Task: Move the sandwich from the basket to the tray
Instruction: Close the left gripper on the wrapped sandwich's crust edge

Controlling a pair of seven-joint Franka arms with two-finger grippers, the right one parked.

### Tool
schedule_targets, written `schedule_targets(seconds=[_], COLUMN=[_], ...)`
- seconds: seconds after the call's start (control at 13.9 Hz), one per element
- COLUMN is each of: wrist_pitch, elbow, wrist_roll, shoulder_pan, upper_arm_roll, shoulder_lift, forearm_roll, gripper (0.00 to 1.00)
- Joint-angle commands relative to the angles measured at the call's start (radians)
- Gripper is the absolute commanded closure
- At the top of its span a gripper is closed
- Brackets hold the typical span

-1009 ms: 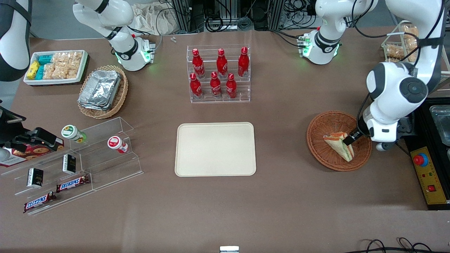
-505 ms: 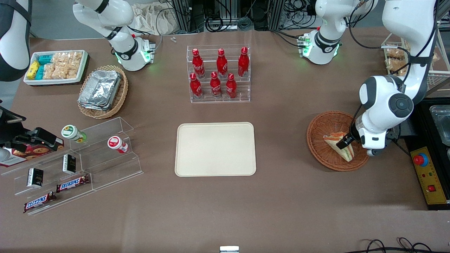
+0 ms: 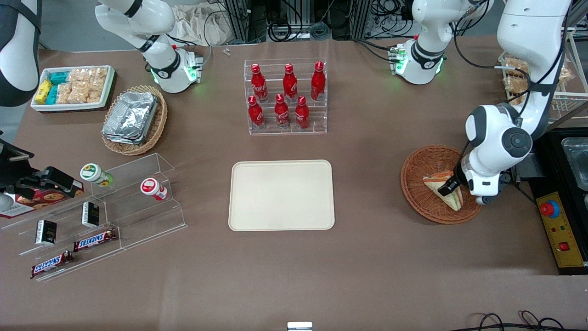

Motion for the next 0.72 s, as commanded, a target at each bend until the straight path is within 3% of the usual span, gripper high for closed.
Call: schedule_targets(seconds=[0.0, 0.07, 0.29, 0.65], wrist_pitch=[0.041, 0.036, -0.011, -0.349], elbow=[-0.031, -0.029, -0.017, 0.102], wrist_roll=[-0.041, -0.068, -0.09, 0.017], shoulder_pan=[-0.004, -0.009, -0.013, -0.015], upper_arm_roll=[0.001, -0.002, -0.009, -0.027], shoulder_lift=[-0.025, -0.03, -0.073, -0.235], forearm_roll=[0.008, 0.008, 0.008, 0.01], gripper=[0.84, 1.0, 1.0, 1.0])
